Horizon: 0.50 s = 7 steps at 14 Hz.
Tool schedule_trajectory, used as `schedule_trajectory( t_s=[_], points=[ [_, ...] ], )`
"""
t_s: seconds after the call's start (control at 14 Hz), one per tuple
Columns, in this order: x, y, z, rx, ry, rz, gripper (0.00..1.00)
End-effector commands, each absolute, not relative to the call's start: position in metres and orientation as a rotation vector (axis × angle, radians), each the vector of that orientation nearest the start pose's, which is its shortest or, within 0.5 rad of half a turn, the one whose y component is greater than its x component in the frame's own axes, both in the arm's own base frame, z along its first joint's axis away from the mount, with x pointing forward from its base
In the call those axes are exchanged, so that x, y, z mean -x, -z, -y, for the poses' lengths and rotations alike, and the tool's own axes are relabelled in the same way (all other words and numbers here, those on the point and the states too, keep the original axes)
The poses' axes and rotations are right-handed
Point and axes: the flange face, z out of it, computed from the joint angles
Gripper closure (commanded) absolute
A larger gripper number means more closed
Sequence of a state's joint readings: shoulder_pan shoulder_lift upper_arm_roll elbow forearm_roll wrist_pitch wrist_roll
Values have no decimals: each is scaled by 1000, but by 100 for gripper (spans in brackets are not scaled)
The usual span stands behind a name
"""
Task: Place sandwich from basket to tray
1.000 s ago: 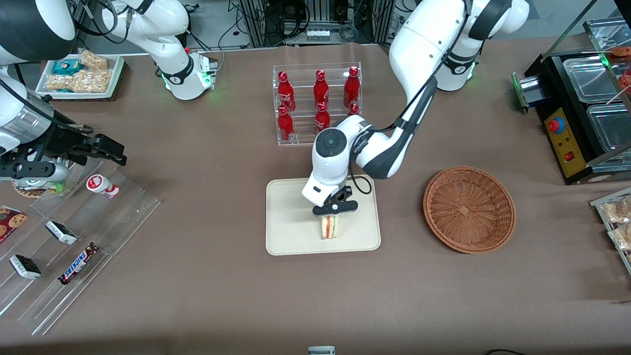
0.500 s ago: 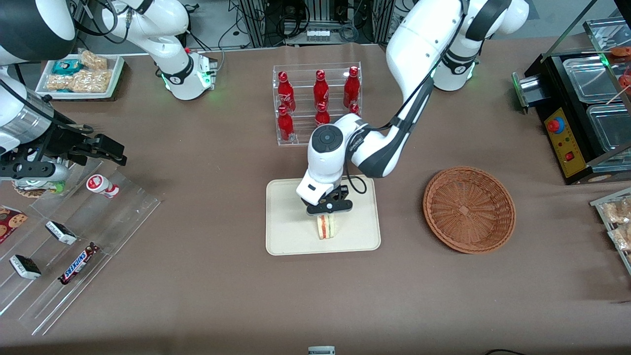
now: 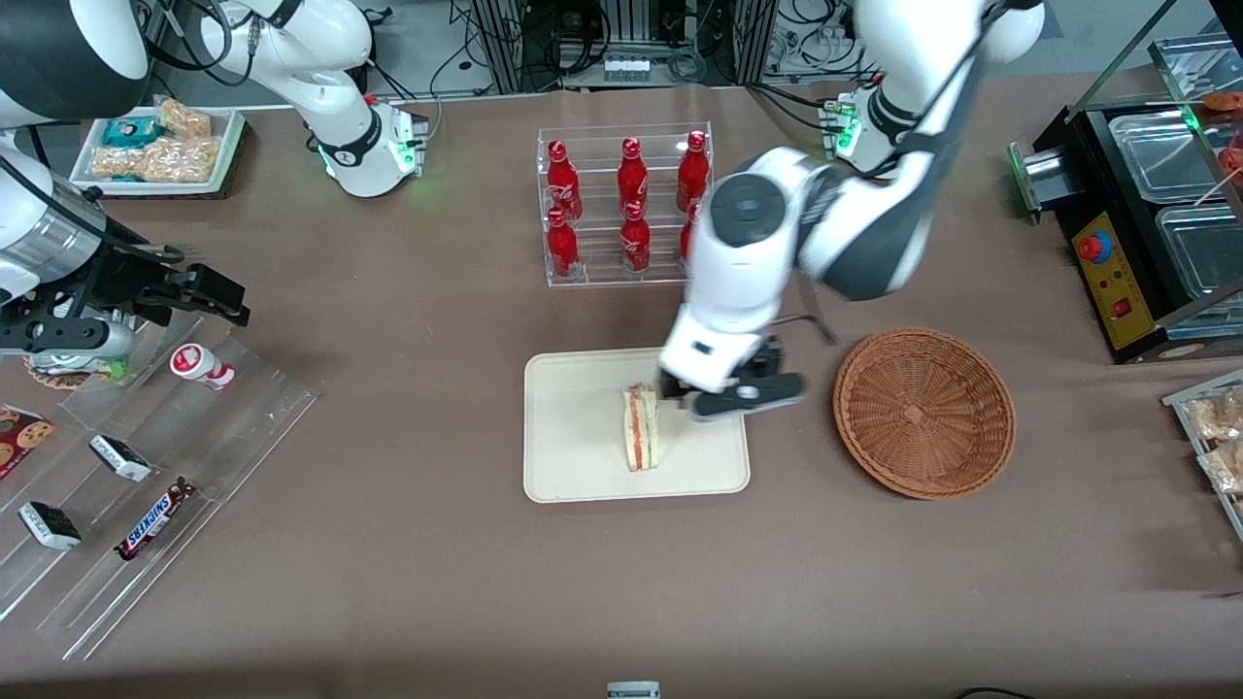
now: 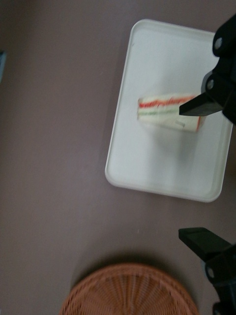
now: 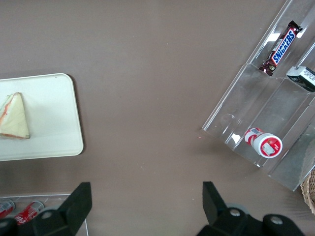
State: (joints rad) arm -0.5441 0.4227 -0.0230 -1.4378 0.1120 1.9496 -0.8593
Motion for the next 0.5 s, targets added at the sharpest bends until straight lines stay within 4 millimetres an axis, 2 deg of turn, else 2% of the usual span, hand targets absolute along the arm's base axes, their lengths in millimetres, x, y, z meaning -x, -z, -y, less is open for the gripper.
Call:
schedule_trajectory(
  t_s=[0.0,0.14,0.36,0.43],
  points=[
    [-599,-461,301,3070,116,413,0],
    [-604,-464,234,3061,75,339,0],
    [-595,-482,155,3077,17,243,0],
    [-591,-489,135,3074,-14,188,0]
  ],
)
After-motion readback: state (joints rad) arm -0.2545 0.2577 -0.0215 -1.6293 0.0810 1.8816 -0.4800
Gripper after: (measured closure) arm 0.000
